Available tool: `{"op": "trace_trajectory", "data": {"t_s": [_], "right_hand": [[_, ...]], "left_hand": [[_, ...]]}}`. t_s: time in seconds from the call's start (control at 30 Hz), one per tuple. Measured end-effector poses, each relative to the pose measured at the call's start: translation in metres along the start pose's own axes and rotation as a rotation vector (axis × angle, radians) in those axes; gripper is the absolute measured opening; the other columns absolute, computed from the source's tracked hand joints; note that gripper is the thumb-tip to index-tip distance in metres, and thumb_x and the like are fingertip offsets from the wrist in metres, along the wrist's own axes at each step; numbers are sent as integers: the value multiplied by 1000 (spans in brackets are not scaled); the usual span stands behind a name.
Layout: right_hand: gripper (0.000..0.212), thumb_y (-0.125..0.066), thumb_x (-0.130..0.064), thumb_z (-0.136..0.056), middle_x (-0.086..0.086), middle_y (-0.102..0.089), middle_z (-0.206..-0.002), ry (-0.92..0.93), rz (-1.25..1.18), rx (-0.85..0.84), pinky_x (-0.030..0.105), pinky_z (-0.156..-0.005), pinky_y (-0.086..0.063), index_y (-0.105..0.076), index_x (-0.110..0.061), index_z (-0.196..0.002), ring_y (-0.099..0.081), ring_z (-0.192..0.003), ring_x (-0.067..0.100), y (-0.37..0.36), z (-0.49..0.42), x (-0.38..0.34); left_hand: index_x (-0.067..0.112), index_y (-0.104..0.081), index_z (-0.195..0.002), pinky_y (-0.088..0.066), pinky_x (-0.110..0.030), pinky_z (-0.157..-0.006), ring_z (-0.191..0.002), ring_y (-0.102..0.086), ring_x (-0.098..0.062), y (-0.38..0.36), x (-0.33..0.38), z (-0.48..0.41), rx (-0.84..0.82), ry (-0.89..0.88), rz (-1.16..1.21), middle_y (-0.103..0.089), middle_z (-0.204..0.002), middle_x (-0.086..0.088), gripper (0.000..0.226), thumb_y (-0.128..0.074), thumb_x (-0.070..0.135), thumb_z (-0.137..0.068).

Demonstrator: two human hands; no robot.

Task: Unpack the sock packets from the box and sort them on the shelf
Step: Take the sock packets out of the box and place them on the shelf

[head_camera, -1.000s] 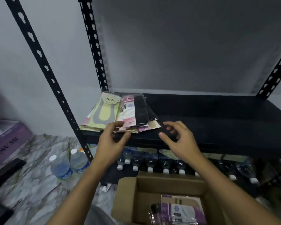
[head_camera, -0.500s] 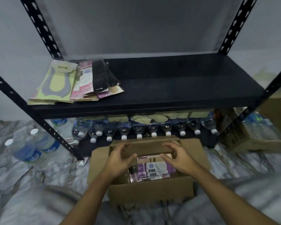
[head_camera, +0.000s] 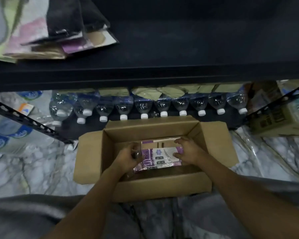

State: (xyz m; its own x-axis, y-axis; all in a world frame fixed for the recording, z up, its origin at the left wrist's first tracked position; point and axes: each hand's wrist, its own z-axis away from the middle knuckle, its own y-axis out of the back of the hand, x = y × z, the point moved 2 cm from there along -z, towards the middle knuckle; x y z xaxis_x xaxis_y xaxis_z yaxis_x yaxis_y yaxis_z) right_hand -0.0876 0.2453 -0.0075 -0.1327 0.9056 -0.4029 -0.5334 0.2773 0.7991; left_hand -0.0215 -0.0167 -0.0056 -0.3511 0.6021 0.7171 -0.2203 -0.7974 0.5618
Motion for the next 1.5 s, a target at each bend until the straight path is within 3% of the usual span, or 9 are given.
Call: {"op": "trace_trajectory", "data": {"t_s": [0.3,0.53,0.7,0.77,0.83,0.97,1.23,1.4,1.5], "right_hand": [[79,-67,-36,-82,9,-30,-152,-83,148,-131,33,-114,-23,-28,-13,-147,-26,-136,30,-32,-58,20],[77,-66,-46,-80,8,-25,-145,-132,297,-224,39,-111,-29,-32,-25,-145,-28,-129,33,-35,-69,22],[85,-74,-50,-69,6,-29,-142,-118,327,-239,42,-108,-28,-37,-28,-142,-25,-128,31,-34,-63,21],[88,-75,-49,-67,3,-32,-148,-128,318,-258,43,-109,-25,-35,-28,-143,-22,-134,33,-34,-61,21],[81,-76,-47,-67,1,-39,-147,-149,298,-293,44,-109,-22,-39,-27,-137,-22,-137,32,-34,-61,21],[59,-73,-47,-73,-1,-51,-134,-167,263,-321,43,-111,-19,-50,-25,-123,-37,-132,22,-32,-60,18],[45,-78,-21,-77,-3,-56,-135,-69,135,-304,34,-103,-41,-66,-18,-121,-53,-119,19,-4,-45,-1],[44,-77,-19,-78,4,-66,-122,-92,61,-240,26,-87,-47,-66,-16,-121,-61,-105,17,25,-21,-12],[44,-76,-20,-79,6,-68,-119,-75,84,-184,23,-83,-44,-65,-15,-121,-62,-106,19,47,-4,-19]], "left_hand": [[11,-52,-126,-36,-10,-72,-95,-56,-11,-21,-33,-27,-89,88,-2,-61,-113,-3,55,-79,16,-79],[12,-50,-129,-45,-24,-88,-105,-56,-14,-21,-44,-30,-112,164,85,-58,-115,1,60,-81,14,-77],[4,-48,-129,-46,-10,-77,-94,-56,-15,-18,-48,-29,-94,177,129,-58,-101,2,59,-76,-3,-77],[0,-48,-129,-51,-22,-87,-98,-57,-23,-17,-50,-30,-65,182,162,-60,-107,-9,59,-75,-7,-77],[5,-50,-129,-50,-40,-97,-107,-60,-26,-15,-52,-31,-64,192,139,-61,-116,-11,59,-77,0,-77],[20,-54,-123,-50,-45,-98,-110,-61,-23,-14,-61,-33,-68,213,157,-65,-117,-6,54,-79,7,-77],[47,-49,-99,-49,-28,-88,-101,-60,-4,-7,-52,-34,-18,195,152,-58,-100,24,46,-78,18,-77],[24,-50,-116,-46,-42,-102,-110,-56,-25,3,-39,-27,33,131,141,-56,-119,-7,52,-79,13,-74],[16,-51,-127,-49,-40,-99,-111,-57,-23,9,-34,-17,51,110,109,-54,-120,-2,59,-79,13,-75]]}}
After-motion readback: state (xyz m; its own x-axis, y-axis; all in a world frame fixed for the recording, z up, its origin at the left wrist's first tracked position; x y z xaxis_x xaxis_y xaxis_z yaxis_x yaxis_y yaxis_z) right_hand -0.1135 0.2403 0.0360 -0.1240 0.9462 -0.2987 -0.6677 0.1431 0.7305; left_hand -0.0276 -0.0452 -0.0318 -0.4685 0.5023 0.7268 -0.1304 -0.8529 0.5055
